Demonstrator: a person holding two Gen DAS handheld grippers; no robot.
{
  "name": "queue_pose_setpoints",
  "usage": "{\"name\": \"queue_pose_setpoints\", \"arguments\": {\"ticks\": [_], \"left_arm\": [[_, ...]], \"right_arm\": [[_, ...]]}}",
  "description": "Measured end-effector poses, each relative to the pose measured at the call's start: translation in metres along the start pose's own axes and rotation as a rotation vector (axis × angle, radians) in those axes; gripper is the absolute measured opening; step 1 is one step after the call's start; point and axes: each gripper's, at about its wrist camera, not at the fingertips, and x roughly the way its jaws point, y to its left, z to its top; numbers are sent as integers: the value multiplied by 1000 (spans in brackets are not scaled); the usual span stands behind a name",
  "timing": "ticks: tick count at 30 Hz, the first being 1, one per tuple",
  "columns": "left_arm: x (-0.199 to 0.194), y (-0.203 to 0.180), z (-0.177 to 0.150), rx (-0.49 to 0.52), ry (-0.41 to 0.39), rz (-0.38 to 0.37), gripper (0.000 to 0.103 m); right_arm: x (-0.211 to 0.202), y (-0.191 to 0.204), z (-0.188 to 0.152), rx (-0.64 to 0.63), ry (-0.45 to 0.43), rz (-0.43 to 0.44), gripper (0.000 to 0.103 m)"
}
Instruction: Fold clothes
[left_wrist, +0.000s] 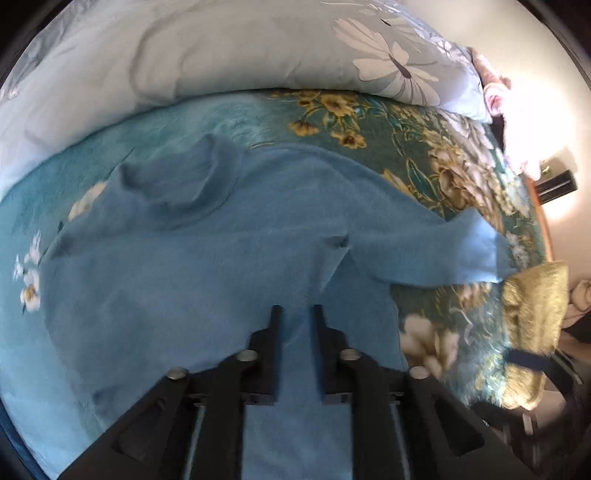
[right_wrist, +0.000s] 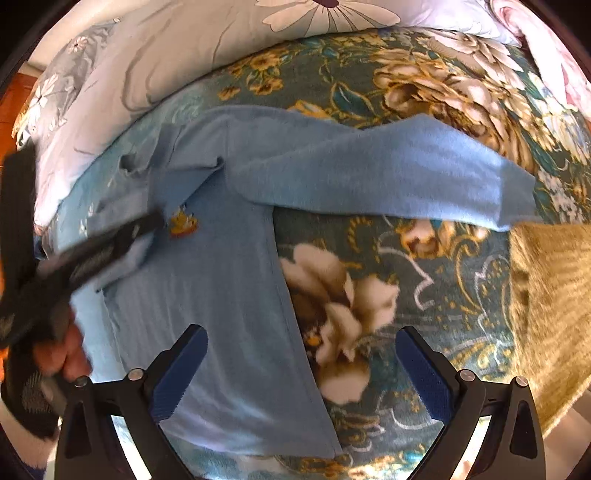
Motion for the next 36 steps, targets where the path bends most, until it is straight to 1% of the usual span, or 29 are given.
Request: {"name": "queue_pose_setpoints", "arguments": {"ticks": [4, 9, 11, 13, 15, 17, 19, 21, 22, 23, 24, 26, 28, 29, 31, 33, 34, 35, 36], "left_arm": [[-24, 49, -11, -71, -14, 64, 35], [-42, 127, -10, -231, -17, 191, 37], [-48, 155, -9, -294, -16, 238, 37], [-54, 177, -10, -343, -24, 269, 37], [-60, 193, -12, -376, -32, 294, 38], [-62, 205, -15, -403, -36, 310, 39], [-62, 212, -17, -433, -36, 309, 39], [-59, 219, -18, -462, -34, 301, 39], [-58, 221, -18, -476, -35, 297, 39], [-56, 224, -18, -490, -35, 292, 39], [-55, 226, -18, -504, -37, 285, 40], [-52, 230, -15, -523, -40, 273, 41], [-49, 232, -11, -529, -45, 260, 43], [-48, 233, -9, -533, -46, 254, 44], [-43, 237, -5, -542, -42, 247, 45], [-41, 240, 0, -545, -48, 245, 45], [-39, 240, 3, -543, -50, 243, 45], [-38, 240, 5, -539, -51, 241, 45], [-37, 241, 7, -534, -52, 240, 45]], "right_arm": [[14, 14, 26, -9, -17, 58, 103], [35, 40, 63, -8, -29, 166, 103], [45, 48, 75, 6, -13, 213, 103], [55, 53, 83, 38, 5, 261, 103], [61, 53, 86, 71, 17, 291, 99], [69, 52, 88, 113, 37, 325, 85], [78, 50, 90, 154, 65, 354, 79], [86, 48, 91, 198, 83, 372, 76], [90, 47, 91, 224, 93, 384, 69], [94, 46, 92, 244, 102, 394, 58], [97, 46, 92, 264, 111, 404, 51], [102, 47, 95, 283, 131, 411, 21], [104, 52, 101, 277, 138, 415, 4], [100, 57, 105, 251, 130, 414, 4], [82, 72, 115, 156, 85, 416, 3], [47, 88, 121, 27, -14, 380, 3], [35, 92, 123, -16, -54, 363, 3], [22, 94, 124, -60, -100, 323, 3], [15, 94, 127, -93, -126, 262, 3]]}}
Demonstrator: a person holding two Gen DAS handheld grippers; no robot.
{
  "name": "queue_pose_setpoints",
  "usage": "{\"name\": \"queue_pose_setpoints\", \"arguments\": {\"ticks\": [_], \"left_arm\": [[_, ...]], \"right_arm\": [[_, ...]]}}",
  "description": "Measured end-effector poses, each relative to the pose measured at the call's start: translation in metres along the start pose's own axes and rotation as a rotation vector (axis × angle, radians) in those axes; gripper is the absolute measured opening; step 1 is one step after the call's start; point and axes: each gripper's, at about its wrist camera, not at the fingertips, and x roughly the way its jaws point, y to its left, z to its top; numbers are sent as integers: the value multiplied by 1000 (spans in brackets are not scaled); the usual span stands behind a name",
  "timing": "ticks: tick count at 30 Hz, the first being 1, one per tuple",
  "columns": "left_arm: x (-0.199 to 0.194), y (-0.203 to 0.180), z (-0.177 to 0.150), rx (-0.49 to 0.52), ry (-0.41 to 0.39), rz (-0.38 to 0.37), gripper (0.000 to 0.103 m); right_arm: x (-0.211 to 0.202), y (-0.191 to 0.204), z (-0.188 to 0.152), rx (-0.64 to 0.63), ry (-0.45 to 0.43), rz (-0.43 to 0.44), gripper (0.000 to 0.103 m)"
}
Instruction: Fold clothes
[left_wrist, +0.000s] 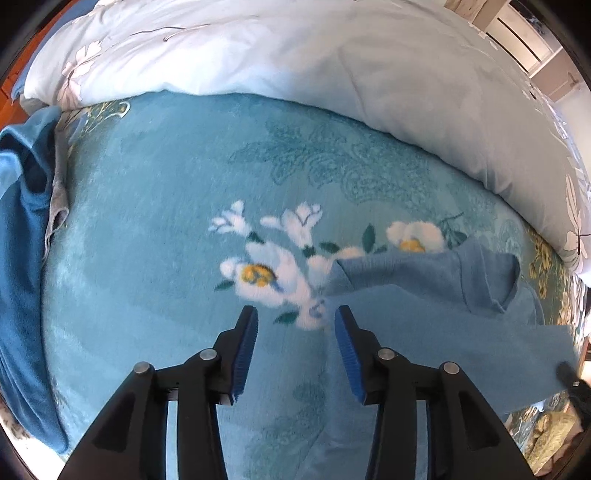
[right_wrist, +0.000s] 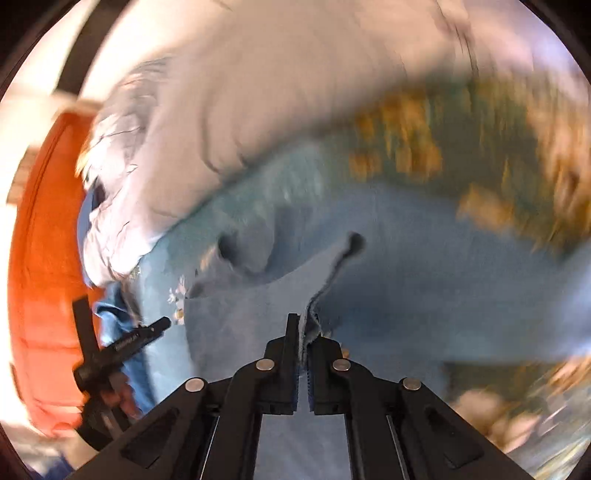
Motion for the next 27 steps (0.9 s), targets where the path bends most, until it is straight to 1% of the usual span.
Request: {"name": "queue_pose_setpoints", "arguments": {"ticks": [1, 5, 8, 10, 12, 15, 18, 21, 25, 27], "left_arm": [[2, -2, 1, 5, 3, -5, 45], [11, -12, 2, 31, 26, -34, 45], [14, -22, 2, 48, 40, -65, 46], [18, -29, 1, 70, 51, -63, 50], [27, -36, -2, 101, 65, -49, 51], [41, -42, -7, 142, 80, 0, 51], [52, -45, -10, 156, 87, 33, 52], [54, -45, -12, 156, 91, 46, 55], [52, -48, -13, 165, 104, 61, 56], [45, -53, -3, 176, 94, 66, 56]], "right_arm": [[2, -4, 2, -5, 10, -30, 3], [29, -40, 5, 96, 85, -69, 3], [37, -51, 4, 124, 97, -83, 3], [38, -51, 4, 118, 93, -89, 3], [40, -51, 4, 104, 92, -100, 3], [37, -54, 4, 90, 76, -102, 3], [42, -60, 3, 98, 95, -104, 3], [51, -66, 3, 120, 113, -96, 5], [50, -66, 0, 122, 112, -85, 6], [46, -65, 0, 117, 108, -82, 6]]}}
